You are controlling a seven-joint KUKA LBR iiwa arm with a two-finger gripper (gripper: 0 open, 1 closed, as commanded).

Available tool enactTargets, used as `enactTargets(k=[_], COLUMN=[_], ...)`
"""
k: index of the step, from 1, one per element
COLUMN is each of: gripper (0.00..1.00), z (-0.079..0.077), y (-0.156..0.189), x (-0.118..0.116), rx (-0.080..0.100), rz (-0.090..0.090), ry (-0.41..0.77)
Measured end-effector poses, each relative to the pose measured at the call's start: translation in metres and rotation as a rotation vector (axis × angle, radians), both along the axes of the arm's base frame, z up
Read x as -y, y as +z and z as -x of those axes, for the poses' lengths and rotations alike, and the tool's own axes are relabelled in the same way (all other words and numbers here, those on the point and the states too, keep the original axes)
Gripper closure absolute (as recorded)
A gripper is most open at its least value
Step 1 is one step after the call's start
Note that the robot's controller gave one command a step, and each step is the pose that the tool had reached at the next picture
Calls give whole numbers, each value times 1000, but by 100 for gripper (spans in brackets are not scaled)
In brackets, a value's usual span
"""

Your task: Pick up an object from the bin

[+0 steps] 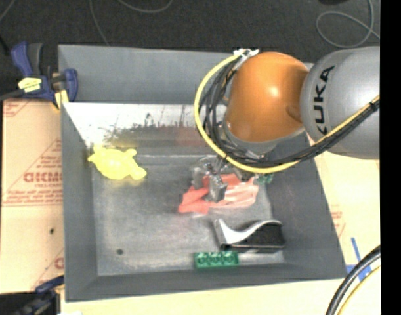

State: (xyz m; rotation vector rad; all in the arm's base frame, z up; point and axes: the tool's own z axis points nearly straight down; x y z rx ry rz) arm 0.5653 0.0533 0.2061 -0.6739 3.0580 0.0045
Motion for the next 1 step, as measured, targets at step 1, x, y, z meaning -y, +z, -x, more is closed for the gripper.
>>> enactTargets(k=[1], gripper=[100], z=[0], y=[0], x=[0], rx=[0], rz=[0], ry=[0])
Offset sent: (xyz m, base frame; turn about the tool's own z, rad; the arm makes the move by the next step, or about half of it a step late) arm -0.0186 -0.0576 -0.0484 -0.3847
